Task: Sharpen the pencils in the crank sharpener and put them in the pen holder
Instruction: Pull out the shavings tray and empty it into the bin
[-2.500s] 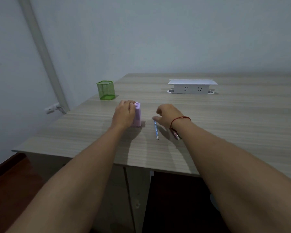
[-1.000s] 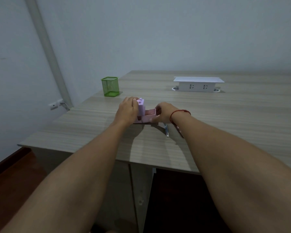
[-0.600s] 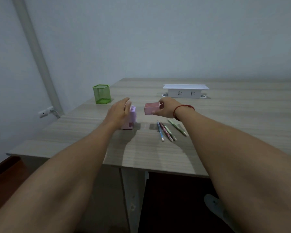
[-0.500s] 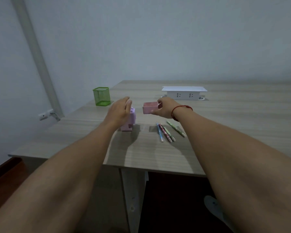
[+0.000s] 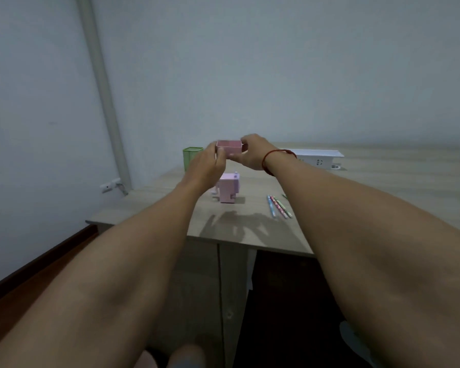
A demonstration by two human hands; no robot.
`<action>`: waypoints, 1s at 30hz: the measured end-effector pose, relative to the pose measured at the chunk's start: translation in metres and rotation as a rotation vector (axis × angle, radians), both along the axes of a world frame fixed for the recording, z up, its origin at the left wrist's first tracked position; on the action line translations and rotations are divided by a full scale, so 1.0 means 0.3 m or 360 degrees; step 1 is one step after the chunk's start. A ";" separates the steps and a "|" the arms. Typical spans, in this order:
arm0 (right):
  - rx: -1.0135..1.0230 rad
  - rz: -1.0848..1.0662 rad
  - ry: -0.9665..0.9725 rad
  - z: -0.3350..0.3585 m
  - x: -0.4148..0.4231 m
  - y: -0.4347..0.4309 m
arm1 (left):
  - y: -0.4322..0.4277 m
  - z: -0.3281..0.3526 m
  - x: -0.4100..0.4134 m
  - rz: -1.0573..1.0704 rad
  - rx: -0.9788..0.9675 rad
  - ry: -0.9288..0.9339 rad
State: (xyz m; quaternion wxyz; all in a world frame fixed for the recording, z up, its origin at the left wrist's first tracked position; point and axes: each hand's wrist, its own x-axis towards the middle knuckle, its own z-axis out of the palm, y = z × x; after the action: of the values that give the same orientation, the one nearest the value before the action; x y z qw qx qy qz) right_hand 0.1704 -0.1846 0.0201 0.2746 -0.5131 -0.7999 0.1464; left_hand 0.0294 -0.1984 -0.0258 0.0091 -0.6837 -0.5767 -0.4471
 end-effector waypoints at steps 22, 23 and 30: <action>-0.0262 0.0758 -0.0239 -0.412 -0.986 -0.302 | -0.559 -0.414 -0.823 0.0937 -0.0253 -0.0216; -0.0325 0.0777 -0.0262 -0.484 -1.030 -0.292 | -0.557 -0.482 -0.857 0.0961 -0.0317 -0.0253; -0.0708 0.0918 -0.0214 -0.846 -1.108 -0.287 | -0.569 -0.859 -0.946 0.0998 -0.0633 -0.0437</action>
State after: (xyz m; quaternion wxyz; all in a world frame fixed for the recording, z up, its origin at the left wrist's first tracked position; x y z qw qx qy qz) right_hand -0.1620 -0.2707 -0.2337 0.0506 -0.3221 -0.8766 0.3539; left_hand -0.2545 -0.3690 -0.2836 -0.0646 -0.3967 -0.8288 -0.3893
